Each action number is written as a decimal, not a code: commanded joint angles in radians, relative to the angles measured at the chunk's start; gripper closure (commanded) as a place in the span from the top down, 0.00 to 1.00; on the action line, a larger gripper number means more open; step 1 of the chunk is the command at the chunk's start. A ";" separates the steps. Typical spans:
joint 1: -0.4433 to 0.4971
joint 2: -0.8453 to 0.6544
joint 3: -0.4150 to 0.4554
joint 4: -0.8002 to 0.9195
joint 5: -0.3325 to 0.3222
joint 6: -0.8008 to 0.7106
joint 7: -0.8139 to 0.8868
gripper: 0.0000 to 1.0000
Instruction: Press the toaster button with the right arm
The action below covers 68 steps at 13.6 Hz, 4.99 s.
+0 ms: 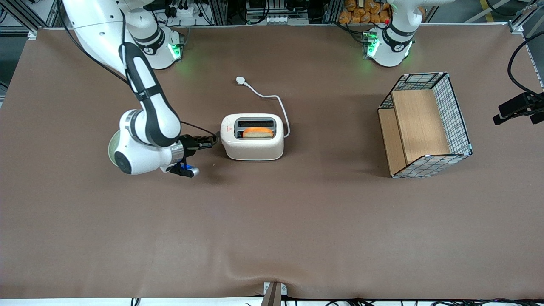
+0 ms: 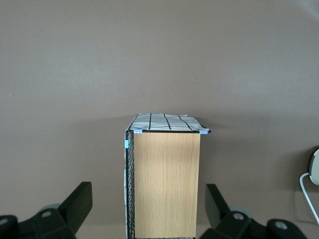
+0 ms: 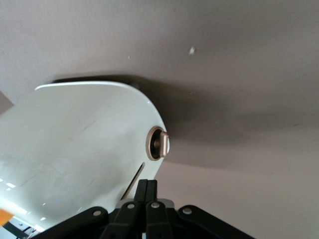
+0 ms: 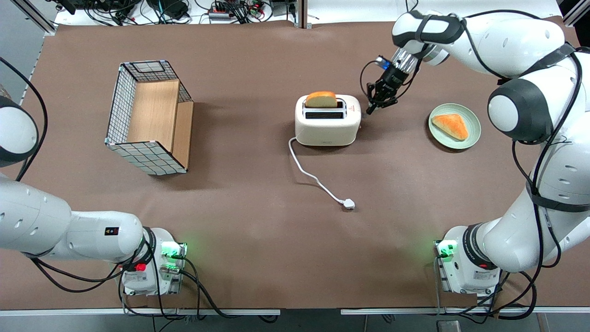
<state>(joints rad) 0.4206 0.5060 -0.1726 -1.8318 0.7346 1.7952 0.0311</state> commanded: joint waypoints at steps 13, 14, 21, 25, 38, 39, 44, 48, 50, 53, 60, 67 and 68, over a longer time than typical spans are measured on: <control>-0.034 -0.225 -0.146 0.071 -0.384 -0.045 -0.020 1.00; -0.061 -0.262 -0.137 0.069 -0.414 -0.049 -0.022 1.00; -0.310 -0.464 0.073 0.072 -0.641 -0.103 -0.025 1.00; -0.364 -0.509 0.082 0.107 -0.676 -0.155 -0.025 1.00; -0.471 -0.500 0.176 0.310 -0.730 -0.350 -0.020 1.00; -0.468 -0.498 0.176 0.319 -0.732 -0.350 -0.020 1.00; -0.405 -0.500 0.088 0.333 -0.716 -0.370 -0.026 1.00; -0.408 -0.501 0.091 0.336 -0.716 -0.381 -0.025 1.00; -0.405 -0.500 0.090 0.345 -0.716 -0.396 -0.026 1.00; -0.404 -0.500 0.091 0.345 -0.713 -0.392 -0.028 1.00; -0.407 -0.498 0.090 0.345 -0.713 -0.384 -0.030 1.00; -0.411 -0.497 0.088 0.345 -0.715 -0.390 -0.028 1.00; -0.411 -0.497 0.088 0.345 -0.715 -0.390 -0.028 1.00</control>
<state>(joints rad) 0.0032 0.0031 -0.0762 -1.5053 0.0209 1.4215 0.0077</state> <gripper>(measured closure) 0.000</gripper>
